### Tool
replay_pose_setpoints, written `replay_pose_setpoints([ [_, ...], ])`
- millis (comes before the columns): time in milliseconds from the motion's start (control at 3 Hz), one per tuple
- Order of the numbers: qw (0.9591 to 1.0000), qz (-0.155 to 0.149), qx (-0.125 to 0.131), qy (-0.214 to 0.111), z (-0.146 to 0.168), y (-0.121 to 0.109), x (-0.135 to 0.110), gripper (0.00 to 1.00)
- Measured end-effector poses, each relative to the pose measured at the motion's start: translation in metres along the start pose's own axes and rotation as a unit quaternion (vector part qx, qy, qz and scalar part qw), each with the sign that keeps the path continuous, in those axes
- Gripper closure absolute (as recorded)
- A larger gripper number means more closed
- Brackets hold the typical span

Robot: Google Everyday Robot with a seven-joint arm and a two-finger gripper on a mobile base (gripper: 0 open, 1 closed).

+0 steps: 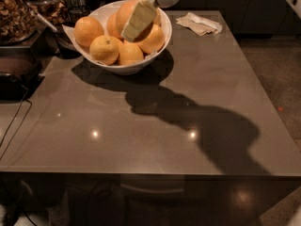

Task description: Pick orange from white bowl

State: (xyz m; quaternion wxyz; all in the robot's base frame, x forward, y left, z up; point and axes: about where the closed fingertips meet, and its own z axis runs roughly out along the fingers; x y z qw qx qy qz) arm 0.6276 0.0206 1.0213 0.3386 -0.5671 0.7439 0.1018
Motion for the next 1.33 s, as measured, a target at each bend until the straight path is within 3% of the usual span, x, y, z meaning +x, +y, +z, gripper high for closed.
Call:
replay_pose_setpoints([
  [667,0.9976,0.051,0.025,-0.038,-0.019,0.067,0.008,1.0],
  [1000,0.9963,0.075,0.032,-0.029,-0.018,0.089,0.012,1.0],
  [1333,0.9959,0.08,0.03,-0.028,-0.017,0.09,0.013,1.0],
])
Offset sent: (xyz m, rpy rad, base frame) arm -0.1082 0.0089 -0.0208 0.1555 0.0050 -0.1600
